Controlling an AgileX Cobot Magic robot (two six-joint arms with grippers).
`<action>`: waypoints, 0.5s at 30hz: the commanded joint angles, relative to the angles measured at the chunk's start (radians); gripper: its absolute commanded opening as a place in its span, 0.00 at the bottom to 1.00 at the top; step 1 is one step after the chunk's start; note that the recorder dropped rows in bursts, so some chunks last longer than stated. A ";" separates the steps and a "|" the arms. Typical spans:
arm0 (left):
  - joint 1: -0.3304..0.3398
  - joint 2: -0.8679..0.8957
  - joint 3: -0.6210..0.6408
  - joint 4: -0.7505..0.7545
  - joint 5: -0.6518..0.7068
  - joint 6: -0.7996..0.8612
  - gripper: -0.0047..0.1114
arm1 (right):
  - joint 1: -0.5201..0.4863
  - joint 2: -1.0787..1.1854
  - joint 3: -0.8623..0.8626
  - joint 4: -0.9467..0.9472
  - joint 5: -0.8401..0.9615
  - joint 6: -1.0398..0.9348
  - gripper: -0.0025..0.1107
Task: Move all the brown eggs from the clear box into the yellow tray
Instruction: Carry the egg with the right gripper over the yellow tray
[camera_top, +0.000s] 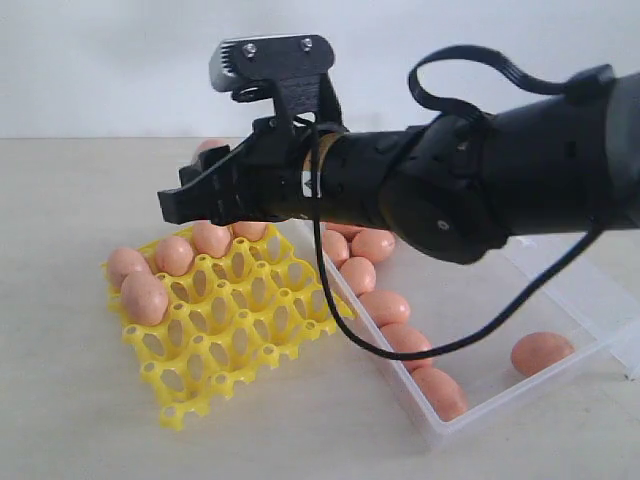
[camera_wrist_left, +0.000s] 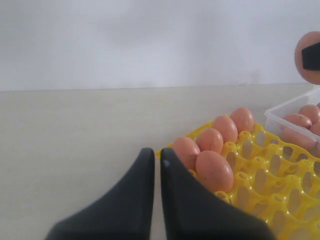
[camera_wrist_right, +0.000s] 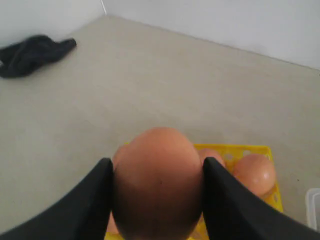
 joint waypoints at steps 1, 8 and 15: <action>0.002 -0.003 0.003 -0.001 -0.007 -0.002 0.08 | -0.004 0.021 -0.125 -0.046 0.191 0.023 0.02; 0.002 -0.003 0.003 -0.001 -0.007 -0.002 0.08 | -0.004 0.080 -0.272 -0.016 0.310 0.034 0.02; 0.002 -0.003 0.003 -0.001 -0.007 -0.002 0.08 | 0.007 0.084 -0.274 -0.004 0.171 0.045 0.02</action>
